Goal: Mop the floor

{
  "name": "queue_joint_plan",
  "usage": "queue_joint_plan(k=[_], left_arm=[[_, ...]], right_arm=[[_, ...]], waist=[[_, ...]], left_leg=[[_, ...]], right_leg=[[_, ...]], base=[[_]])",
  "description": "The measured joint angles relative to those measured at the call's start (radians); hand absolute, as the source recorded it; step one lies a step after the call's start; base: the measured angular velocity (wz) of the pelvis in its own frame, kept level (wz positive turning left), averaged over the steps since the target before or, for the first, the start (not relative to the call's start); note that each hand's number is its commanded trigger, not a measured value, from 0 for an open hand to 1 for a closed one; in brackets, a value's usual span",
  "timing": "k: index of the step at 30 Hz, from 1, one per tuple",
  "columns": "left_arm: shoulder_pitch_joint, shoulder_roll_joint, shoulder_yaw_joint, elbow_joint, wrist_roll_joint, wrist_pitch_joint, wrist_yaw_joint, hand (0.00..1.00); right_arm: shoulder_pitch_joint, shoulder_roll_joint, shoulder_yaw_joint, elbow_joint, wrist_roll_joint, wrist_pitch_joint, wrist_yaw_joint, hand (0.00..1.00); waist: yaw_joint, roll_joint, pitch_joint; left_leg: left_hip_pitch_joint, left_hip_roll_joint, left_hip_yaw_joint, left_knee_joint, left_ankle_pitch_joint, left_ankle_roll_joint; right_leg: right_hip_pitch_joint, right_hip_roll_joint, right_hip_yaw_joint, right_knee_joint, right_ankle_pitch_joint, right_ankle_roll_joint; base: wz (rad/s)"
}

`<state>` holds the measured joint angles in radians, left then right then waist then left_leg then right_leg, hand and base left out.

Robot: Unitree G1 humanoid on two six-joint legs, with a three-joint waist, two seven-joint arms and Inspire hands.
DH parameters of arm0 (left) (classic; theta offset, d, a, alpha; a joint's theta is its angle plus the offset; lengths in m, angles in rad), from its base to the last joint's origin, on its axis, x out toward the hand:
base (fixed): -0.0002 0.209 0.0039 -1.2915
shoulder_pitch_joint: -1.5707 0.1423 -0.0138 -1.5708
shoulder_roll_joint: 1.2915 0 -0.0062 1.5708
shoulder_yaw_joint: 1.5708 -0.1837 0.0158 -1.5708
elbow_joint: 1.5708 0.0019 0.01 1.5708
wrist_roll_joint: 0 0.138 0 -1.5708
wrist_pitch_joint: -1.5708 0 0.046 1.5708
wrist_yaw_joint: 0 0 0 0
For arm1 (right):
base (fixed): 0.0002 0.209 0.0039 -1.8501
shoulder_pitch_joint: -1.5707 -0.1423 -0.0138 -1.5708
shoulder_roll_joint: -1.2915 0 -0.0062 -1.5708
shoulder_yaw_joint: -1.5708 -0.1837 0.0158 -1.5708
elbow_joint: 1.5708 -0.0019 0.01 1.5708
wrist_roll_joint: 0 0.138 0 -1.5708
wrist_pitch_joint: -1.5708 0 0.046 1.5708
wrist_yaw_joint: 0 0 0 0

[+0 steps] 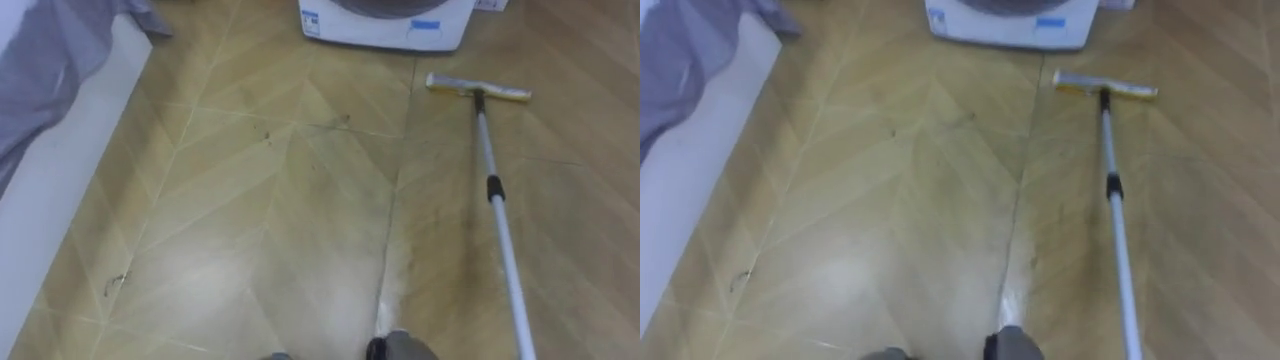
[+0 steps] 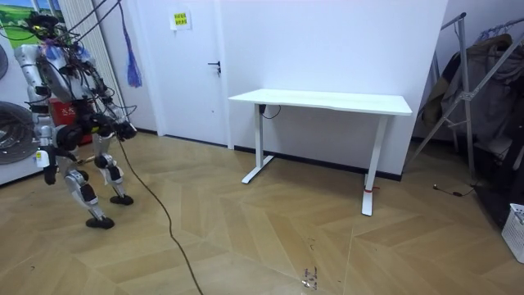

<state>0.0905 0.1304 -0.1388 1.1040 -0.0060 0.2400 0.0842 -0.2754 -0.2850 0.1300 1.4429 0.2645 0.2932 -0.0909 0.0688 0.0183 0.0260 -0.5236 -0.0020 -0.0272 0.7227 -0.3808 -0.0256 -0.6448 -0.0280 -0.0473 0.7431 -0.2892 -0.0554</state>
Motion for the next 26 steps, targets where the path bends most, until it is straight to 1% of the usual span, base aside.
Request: queue_joint_plan(k=[1,2,3,4,5,6,7,8,9,10,12,13,14,15,16,17,18,19,21,22,24,25,26], left_arm=[[-0.008,0.003,0.003,0.006,0.000,-0.002,0.000,0.00],[-0.023,0.007,0.009,0.016,0.000,-0.009,0.001,0.00],[-0.027,0.014,0.008,0.021,-0.001,-0.012,0.001,0.00],[-0.031,0.017,0.008,0.023,-0.001,-0.014,0.002,0.00],[-0.030,0.021,0.009,0.032,0.000,-0.016,0.004,0.00],[-0.027,0.025,0.019,0.041,0.000,-0.021,0.009,0.00],[-0.024,0.028,0.019,0.042,0.000,-0.021,0.013,0.00],[-0.016,0.039,0.020,0.043,0.000,-0.022,0.015,0.00],[-0.004,0.049,0.020,0.041,0.001,-0.022,0.015,0.00],[0.003,0.052,0.020,0.041,0.003,-0.021,0.016,0.00],[0.038,0.054,0.025,0.041,0.020,-0.019,0.016,0.00],[0.044,0.054,0.026,0.041,0.020,-0.018,0.016,0.00],[0.054,0.054,0.026,0.042,0.020,-0.014,0.018,0.00],[0.065,0.054,0.027,0.042,0.021,-0.010,0.021,0.00],[0.072,0.053,0.030,0.043,0.022,-0.008,0.021,0.00],[0.084,0.046,0.053,0.040,0.046,-0.006,0.021,0.00],[0.095,0.040,0.065,0.031,0.081,0.000,0.021,0.00],[0.102,0.038,0.065,0.025,0.090,0.001,0.021,0.00],[0.112,0.035,0.066,0.011,0.109,0.000,0.021,0.00],[0.113,0.033,0.067,0.011,0.111,0.000,0.021,0.00],[0.124,0.025,0.102,-0.005,0.127,0.008,0.016,0.00],[0.125,0.025,0.110,-0.010,0.127,0.011,0.012,0.00],[0.126,0.025,0.129,-0.023,0.128,0.019,0.006,0.00]], right_arm=[[-0.016,0.000,-0.003,-0.001,0.001,-0.006,0.005,1.00],[-0.039,0.000,-0.012,-0.002,0.000,-0.023,0.017,1.00],[-0.056,-0.002,-0.013,-0.001,0.000,-0.037,0.037,1.00],[-0.060,-0.005,-0.012,-0.002,-0.001,-0.044,0.048,1.00],[-0.056,-0.008,-0.012,-0.001,-0.006,-0.055,0.062,1.00],[-0.040,-0.009,-0.012,-0.001,-0.020,-0.054,0.070,1.00],[-0.026,-0.010,-0.011,-0.001,-0.028,-0.055,0.074,1.00],[0.011,-0.010,-0.006,-0.002,-0.043,-0.064,0.081,1.00],[0.049,-0.011,-0.004,-0.003,-0.074,-0.066,0.082,1.00],[0.073,-0.012,-0.003,-0.002,-0.091,-0.066,0.080,1.00],[0.162,-0.018,0.003,0.005,-0.182,-0.066,0.063,1.00],[0.182,-0.018,0.003,0.005,-0.199,-0.066,0.053,1.00],[0.229,-0.014,0.003,0.005,-0.228,-0.065,0.037,1.00],[0.262,-0.002,0.001,0.005,-0.241,-0.065,0.023,1.00],[0.276,0.007,-0.001,0.005,-0.249,-0.064,0.018,1.00],[0.303,0.027,-0.015,0.004,-0.269,-0.063,0.017,1.00],[0.327,0.051,-0.031,0.003,-0.278,-0.063,0.018,1.00],[0.339,0.061,-0.034,0.002,-0.277,-0.063,0.020,1.00],[0.366,0.099,-0.037,-0.003,-0.277,-0.063,0.031,1.00],[0.370,0.104,-0.039,-0.004,-0.276,-0.063,0.036,1.00],[0.383,0.114,-0.058,-0.008,-0.272,-0.062,0.055,1.00],[0.387,0.116,-0.060,-0.011,-0.273,-0.060,0.059,1.00],[0.396,0.119,-0.067,-0.027,-0.272,-0.050,0.068,1.00]], waist=[[0.010,0.002,0.0007],[0.021,0.001,0.0066],[0.025,-0.001,0.0079],[0.025,-0.001,0.0082],[0.025,-0.002,0.0092],[0.025,-0.009,0.0127],[0.024,-0.007,0.0107],[0.020,-0.007,0.0087],[0.019,-0.013,0.0036],[0.019,-0.015,0.0014],[0.015,-0.011,-0.0144],[0.013,-0.010,-0.0176],[0.003,-0.010,-0.0211],[-0.012,-0.012,-0.0225],[-0.014,-0.015,-0.0234],[-0.027,-0.021,-0.0249],[-0.042,-0.024,-0.0244],[-0.046,-0.025,-0.0253],[-0.062,-0.031,-0.0273],[-0.065,-0.031,-0.0268],[-0.067,-0.033,-0.0270],[-0.067,-0.033,-0.0267],[-0.067,-0.035,-0.0262]], left_leg=[[0.003,0.002,0.000,-0.009,0.007,0.000],[0.024,0.004,-0.002,-0.036,0.021,0.003],[0.051,0.004,-0.003,-0.070,0.034,0.006],[0.065,0.004,-0.003,-0.086,0.038,0.004],[0.099,0.005,-0.001,-0.123,0.051,0.008],[0.134,0.006,0.000,-0.161,0.063,0.012],[0.152,0.007,-0.002,-0.178,0.067,0.012],[0.192,0.008,-0.005,-0.221,0.079,0.016],[0.238,0.008,-0.004,-0.268,0.092,0.020],[0.261,0.008,-0.004,-0.287,0.097,0.025],[0.346,0.008,-0.004,-0.358,0.110,0.033],[0.364,0.008,-0.004,-0.371,0.111,0.035],[0.405,0.008,-0.003,-0.398,0.112,0.037],[0.446,0.009,-0.003,-0.426,0.114,0.039],[0.467,0.009,-0.003,-0.441,0.115,0.041],[0.502,0.011,-0.003,-0.465,0.116,0.043],[0.533,0.013,-0.003,-0.482,0.116,0.043],[0.545,0.013,-0.002,-0.490,0.115,0.043],[0.585,0.014,0.001,-0.508,0.115,0.043],[0.594,0.014,0.004,-0.512,0.115,0.043],[0.630,0.016,0.025,-0.532,0.115,0.044],[0.639,0.017,0.025,-0.536,0.115,0.044],[0.648,0.017,0.027,-0.538,0.114,0.045]], right_leg=[[0.007,0.002,-0.001,-0.016,0.008,0.000],[0.034,0.004,-0.007,-0.052,0.028,0.004],[0.065,0.006,-0.010,-0.088,0.049,0.010],[0.081,0.007,-0.014,-0.107,0.056,0.014],[0.120,0.009,-0.021,-0.146,0.069,0.018],[0.160,0.009,-0.024,-0.188,0.082,0.020],[0.181,0.010,-0.029,-0.209,0.089,0.020],[0.228,0.010,-0.037,-0.255,0.103,0.023],[0.271,0.012,-0.036,-0.296,0.118,0.018],[0.294,0.014,-0.036,-0.315,0.121,0.018],[0.377,0.016,-0.040,-0.382,0.134,0.024],[0.394,0.017,-0.040,-0.387,0.135,0.025],[0.429,0.018,-0.040,-0.405,0.134,0.026],[0.466,0.019,-0.043,-0.421,0.133,0.028],[0.480,0.019,-0.045,-0.426,0.130,0.031],[0.513,0.020,-0.052,-0.443,0.127,0.034],[0.543,0.019,-0.067,-0.457,0.124,0.036],[0.551,0.019,-0.070,-0.459,0.121,0.036],[0.585,0.020,-0.073,-0.472,0.117,0.039],[0.591,0.020,-0.073,-0.474,0.116,0.040],[0.610,0.023,-0.064,-0.474,0.114,0.041],[0.615,0.024,-0.063,-0.474,0.113,0.041],[0.623,0.025,-0.063,-0.474,0.111,0.042]], base=[[-0.08],[0.03],[0.06],[0.07],[0.00],[0.00],[0.00],[0.04],[0.04],[-0.04],[-0.05],[0.00],[0.00],[0.00],[0.00],[0.00],[0.00],[0.00],[-0.05],[-0.19],[-0.25],[-0.14],[-0.05]])
